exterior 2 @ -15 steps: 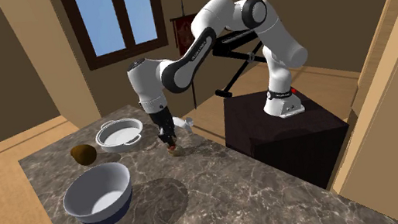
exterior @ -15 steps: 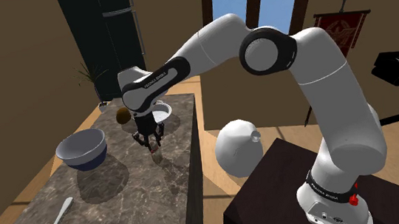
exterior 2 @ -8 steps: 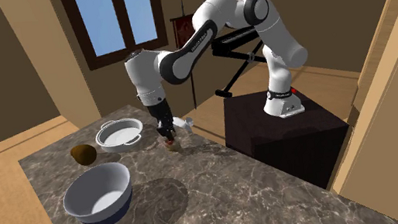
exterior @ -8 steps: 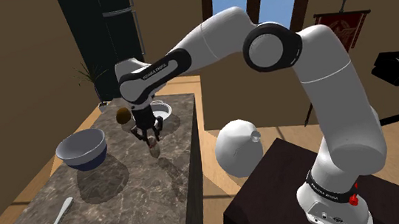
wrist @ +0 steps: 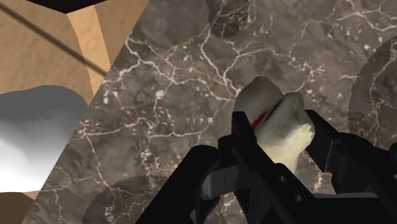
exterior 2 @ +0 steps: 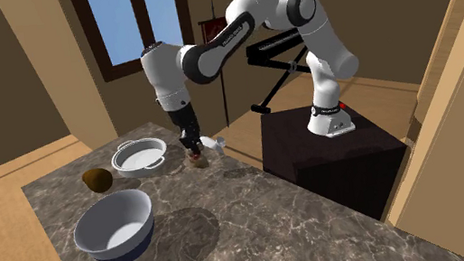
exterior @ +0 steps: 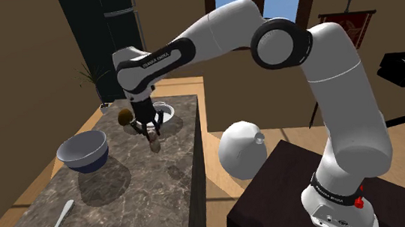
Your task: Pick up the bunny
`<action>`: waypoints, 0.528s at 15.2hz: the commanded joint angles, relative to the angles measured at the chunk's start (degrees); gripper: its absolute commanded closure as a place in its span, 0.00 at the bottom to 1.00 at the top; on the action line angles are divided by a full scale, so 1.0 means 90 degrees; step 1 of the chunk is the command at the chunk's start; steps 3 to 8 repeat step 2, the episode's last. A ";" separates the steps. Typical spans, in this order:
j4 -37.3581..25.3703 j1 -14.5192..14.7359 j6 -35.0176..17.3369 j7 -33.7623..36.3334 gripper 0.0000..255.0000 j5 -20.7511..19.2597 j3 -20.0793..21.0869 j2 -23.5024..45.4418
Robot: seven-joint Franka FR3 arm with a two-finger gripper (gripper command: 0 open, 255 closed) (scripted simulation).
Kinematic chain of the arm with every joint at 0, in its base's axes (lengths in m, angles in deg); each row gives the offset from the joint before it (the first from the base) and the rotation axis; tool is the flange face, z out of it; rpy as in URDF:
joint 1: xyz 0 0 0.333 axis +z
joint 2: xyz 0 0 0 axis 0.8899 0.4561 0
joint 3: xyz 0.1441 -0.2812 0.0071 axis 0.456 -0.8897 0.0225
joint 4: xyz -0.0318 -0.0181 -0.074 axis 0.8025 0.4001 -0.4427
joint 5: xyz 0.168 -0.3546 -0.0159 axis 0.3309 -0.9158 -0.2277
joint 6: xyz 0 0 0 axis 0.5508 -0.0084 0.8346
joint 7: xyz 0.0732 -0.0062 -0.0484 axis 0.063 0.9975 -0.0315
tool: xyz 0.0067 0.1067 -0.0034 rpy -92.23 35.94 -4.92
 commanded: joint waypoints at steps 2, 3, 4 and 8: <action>-0.0073 0.0009 0.0096 0.0014 1.00 0.0005 0.0007 -0.0025; -0.0073 0.0009 0.0096 0.0014 1.00 0.0005 0.0007 -0.0025; -0.0073 0.0009 0.0096 0.0014 1.00 0.0005 0.0007 -0.0025; -0.0073 0.0009 0.0096 0.0014 1.00 0.0005 0.0007 -0.0025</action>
